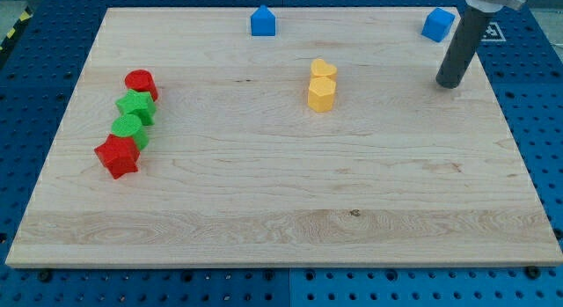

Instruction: Place the cube above the heart

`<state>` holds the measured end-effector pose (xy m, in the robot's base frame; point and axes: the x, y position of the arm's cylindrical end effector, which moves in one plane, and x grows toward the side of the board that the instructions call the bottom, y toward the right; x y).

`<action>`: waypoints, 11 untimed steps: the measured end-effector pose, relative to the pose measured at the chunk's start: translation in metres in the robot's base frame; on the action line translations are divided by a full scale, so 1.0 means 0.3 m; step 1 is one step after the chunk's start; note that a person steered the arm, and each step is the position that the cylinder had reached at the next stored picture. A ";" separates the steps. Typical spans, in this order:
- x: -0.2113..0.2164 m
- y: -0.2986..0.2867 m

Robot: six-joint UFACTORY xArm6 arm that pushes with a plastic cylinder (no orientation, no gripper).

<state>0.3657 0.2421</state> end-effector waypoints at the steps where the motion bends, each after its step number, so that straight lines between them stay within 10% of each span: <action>1: -0.024 0.081; 8: -0.142 0.321; 11: -0.465 0.237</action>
<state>0.2261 0.3133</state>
